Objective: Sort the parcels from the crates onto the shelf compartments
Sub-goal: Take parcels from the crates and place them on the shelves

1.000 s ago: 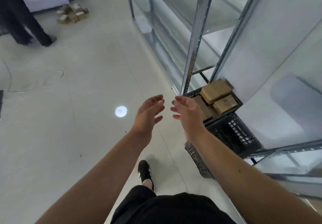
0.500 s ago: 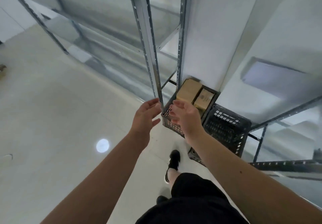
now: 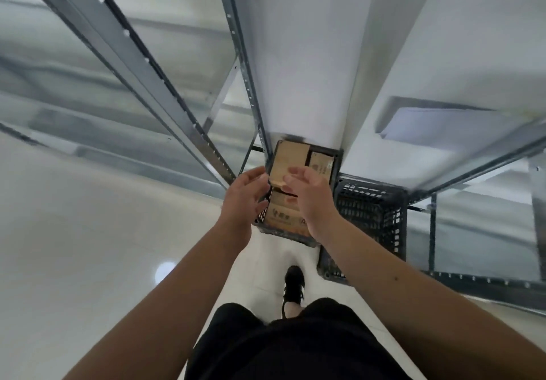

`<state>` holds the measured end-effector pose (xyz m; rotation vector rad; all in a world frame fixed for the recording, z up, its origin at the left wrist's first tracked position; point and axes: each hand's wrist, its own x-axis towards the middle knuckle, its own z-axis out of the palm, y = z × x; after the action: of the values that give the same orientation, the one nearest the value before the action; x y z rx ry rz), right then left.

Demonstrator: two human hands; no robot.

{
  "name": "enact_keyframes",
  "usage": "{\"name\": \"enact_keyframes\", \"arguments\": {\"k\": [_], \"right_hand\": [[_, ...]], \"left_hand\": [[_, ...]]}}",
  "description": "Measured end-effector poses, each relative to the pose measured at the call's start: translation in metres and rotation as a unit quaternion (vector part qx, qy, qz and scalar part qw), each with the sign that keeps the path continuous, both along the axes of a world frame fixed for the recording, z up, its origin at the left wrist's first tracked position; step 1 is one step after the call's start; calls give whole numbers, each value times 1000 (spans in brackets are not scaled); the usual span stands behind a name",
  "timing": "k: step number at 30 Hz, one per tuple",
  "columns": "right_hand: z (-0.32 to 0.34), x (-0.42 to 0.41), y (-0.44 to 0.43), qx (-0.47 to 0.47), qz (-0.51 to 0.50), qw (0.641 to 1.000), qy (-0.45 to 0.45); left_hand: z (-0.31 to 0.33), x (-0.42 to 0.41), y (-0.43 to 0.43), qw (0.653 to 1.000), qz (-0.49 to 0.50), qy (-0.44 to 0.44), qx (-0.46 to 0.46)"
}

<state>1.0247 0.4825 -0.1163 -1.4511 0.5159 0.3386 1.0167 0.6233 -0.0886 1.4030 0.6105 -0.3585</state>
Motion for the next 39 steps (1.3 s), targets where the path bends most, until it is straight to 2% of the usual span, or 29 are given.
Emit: {"name": "enact_keyframes", "arguments": {"k": [6, 12, 17, 21, 30, 39], "right_hand": [[-18, 33, -3, -19, -60, 998, 28], [-31, 62, 3, -67, -86, 992, 63], [-47, 77, 18, -51, -144, 980, 125], [-74, 98, 29, -45, -163, 973, 156], [-168, 145, 24, -21, -176, 960, 215], [-279, 156, -6, -51, -148, 955, 253]], "left_hand": [[-17, 65, -3, 998, -61, 21, 7], [-64, 119, 12, 987, -145, 65, 7], [-102, 146, 30, 973, -206, 107, -1], [-121, 171, 38, 967, -203, 150, 32], [-191, 197, 33, 959, -194, 187, 89], [-326, 200, -4, 953, -136, 254, 91]]}}
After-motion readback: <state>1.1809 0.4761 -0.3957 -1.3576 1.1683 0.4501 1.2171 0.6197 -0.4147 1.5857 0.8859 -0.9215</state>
